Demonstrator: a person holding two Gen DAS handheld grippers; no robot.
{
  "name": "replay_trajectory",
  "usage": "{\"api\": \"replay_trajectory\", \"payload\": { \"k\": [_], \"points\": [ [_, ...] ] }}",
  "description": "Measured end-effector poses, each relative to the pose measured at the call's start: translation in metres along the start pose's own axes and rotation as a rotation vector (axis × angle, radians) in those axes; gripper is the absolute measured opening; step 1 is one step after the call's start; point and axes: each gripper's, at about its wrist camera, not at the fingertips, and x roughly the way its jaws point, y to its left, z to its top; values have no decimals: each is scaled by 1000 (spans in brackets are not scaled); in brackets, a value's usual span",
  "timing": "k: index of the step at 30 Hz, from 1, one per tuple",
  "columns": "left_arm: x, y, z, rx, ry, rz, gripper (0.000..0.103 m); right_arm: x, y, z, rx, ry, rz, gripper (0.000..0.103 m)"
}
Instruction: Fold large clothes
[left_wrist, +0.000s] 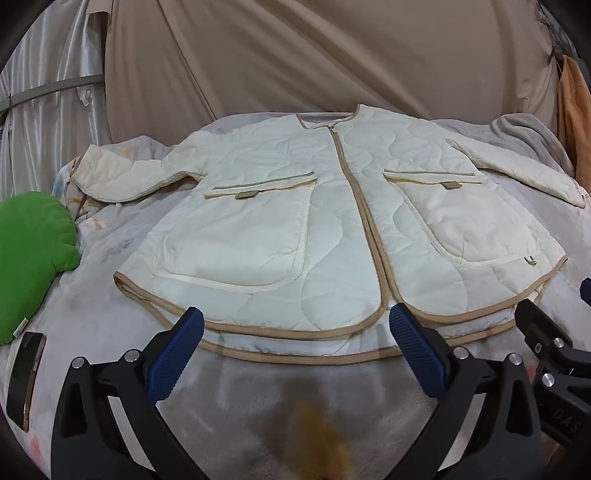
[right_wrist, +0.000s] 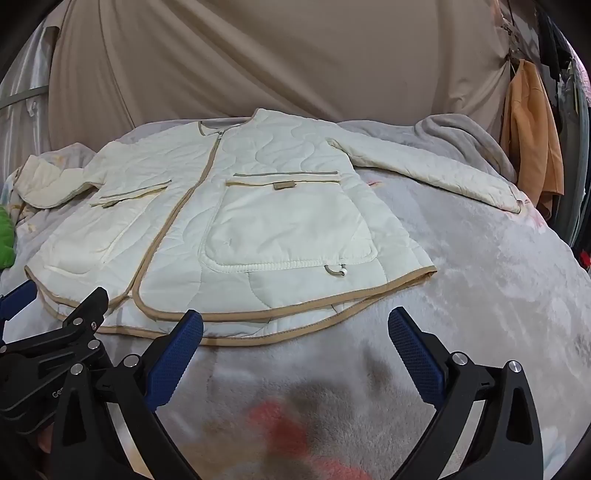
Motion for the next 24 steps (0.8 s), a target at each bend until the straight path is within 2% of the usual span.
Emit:
{"api": "replay_trajectory", "payload": {
  "k": [24],
  "points": [
    [4, -2, -5, 20, 1, 25, 98, -2, 3, -1, -32, -23, -18, 98]
  ]
}}
